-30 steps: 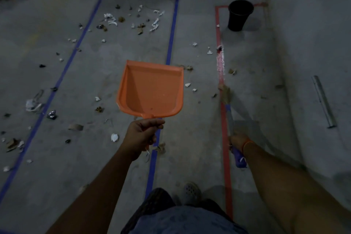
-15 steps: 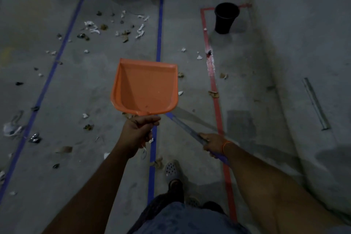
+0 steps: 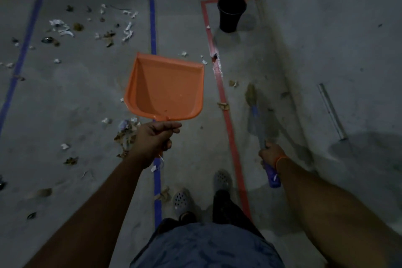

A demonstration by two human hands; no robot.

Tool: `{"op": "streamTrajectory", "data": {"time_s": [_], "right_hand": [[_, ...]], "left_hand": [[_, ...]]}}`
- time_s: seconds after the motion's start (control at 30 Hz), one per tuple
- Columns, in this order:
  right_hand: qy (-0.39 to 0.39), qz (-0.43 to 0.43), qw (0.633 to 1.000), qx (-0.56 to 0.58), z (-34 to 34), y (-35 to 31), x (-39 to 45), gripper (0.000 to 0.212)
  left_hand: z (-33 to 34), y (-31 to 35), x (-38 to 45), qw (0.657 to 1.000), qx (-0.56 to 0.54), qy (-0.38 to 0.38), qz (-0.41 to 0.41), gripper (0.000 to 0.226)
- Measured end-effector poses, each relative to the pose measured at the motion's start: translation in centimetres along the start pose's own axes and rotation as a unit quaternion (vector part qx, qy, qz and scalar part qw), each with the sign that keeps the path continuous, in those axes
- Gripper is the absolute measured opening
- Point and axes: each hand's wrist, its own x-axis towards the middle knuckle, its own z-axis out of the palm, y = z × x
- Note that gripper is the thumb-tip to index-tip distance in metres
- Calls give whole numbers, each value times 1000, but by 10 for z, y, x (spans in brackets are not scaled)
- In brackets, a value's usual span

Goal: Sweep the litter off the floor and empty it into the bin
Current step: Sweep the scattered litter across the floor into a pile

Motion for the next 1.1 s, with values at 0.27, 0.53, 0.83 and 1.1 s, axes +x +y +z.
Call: {"op": "streamTrajectory", "data": {"time_s": [0.27,0.53,0.83,1.1], "right_hand": [[-150,-43,971,-180,-4,-38,32,35],[-304,-130,924,-191,35,-107,26,72],[-180,-168,959,-139,-20,-135,72,64],[-66,-24,997,-24,-49,-142,125,31]], "left_hand": [[41,30,47,1000,-3,31,7,30],[55,47,72,996,-6,89,29,32],[59,53,86,992,-23,118,29,32],[34,60,120,992,-39,110,42,32]]}}
